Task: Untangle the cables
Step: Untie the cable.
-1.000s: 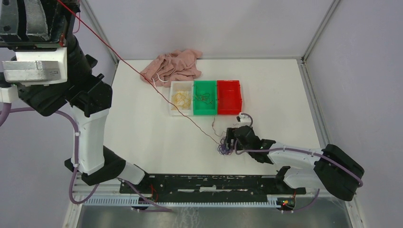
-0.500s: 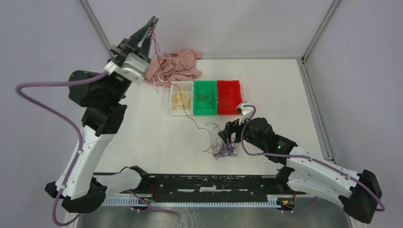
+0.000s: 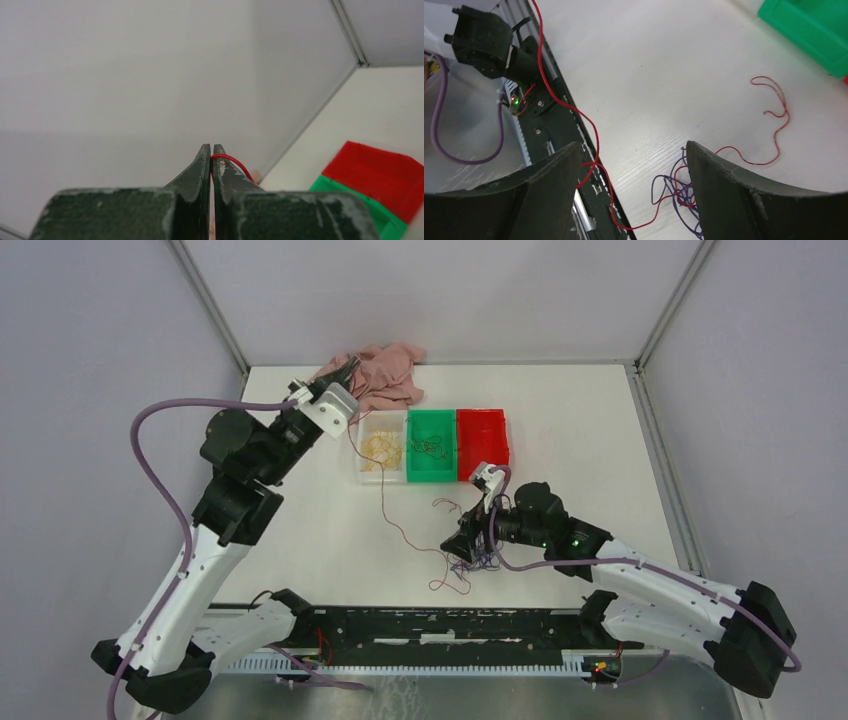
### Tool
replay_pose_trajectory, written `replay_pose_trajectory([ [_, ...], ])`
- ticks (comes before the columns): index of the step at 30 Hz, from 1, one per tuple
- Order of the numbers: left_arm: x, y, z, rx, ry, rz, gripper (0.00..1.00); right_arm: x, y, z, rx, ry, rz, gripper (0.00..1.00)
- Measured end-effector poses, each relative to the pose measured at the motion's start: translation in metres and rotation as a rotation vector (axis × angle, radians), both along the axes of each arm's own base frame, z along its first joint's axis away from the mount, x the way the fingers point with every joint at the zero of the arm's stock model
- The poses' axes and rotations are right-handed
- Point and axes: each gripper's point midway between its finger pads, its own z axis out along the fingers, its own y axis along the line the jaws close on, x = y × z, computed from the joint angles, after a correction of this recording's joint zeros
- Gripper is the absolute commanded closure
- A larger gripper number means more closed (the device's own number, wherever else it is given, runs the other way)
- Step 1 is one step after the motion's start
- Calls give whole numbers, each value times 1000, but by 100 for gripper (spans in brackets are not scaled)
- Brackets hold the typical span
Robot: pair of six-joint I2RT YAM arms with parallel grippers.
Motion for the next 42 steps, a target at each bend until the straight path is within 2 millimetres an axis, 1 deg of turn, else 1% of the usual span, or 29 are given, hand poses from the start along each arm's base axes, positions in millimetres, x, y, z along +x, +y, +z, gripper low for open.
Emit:
replay_pose_trajectory([
  [1, 0, 2, -17, 17, 33, 11, 97, -3, 4, -4, -1, 22, 25, 18],
  [4, 2, 5, -53, 59, 111, 27, 97, -11, 14, -15, -3, 84, 89, 19],
  [6, 7, 4, -68, 81, 152, 40, 97, -17, 21, -22, -3, 125, 127, 20],
  [7, 9, 4, -72, 86, 162, 44, 97, -19, 24, -26, -3, 146, 145, 21],
  [10, 12, 5, -76, 91, 176, 61, 97, -22, 32, -30, 10, 184, 180, 24],
  [12, 13, 6, -76, 91, 179, 67, 97, -24, 36, -32, 21, 208, 198, 24],
  [16, 14, 10, -76, 87, 181, 89, 97, -29, 43, -37, 36, 260, 228, 23],
  [19, 16, 13, -76, 84, 183, 106, 97, -32, 49, -36, 52, 270, 244, 20],
  [22, 18, 14, -77, 82, 185, 116, 97, -39, 56, -36, 60, 266, 275, 20],
  [25, 22, 12, -78, 85, 190, 122, 97, -49, 64, -46, 42, 276, 304, 20],
  [27, 25, 11, -80, 88, 197, 124, 97, -55, 68, -59, 11, 296, 313, 23],
  [29, 27, 11, -80, 89, 200, 130, 97, -60, 71, -72, -23, 311, 316, 29],
  [30, 28, 11, -80, 89, 200, 131, 97, -62, 72, -78, -41, 314, 319, 34],
  [31, 28, 11, -80, 89, 200, 132, 97, -63, 74, -83, -59, 316, 320, 41],
  [33, 28, 11, -77, 85, 196, 132, 97, -63, 79, -91, -84, 311, 319, 66],
  [34, 27, 11, -76, 84, 194, 132, 97, -63, 81, -92, -90, 306, 319, 76],
  [35, 27, 11, -75, 82, 192, 132, 97, -63, 83, -93, -93, 307, 314, 85],
  [37, 26, 12, -76, 79, 199, 130, 97, -58, 87, -90, -89, 294, 298, 96],
  [38, 25, 12, -77, 72, 209, 127, 96, -55, 89, -87, -85, 283, 292, 99],
  [41, 18, 10, -84, 50, 252, 99, 95, -38, 98, -68, -48, 247, 249, 100],
  [42, 14, 10, -90, 40, 275, 85, 94, -32, 100, -61, -32, 234, 231, 100],
])
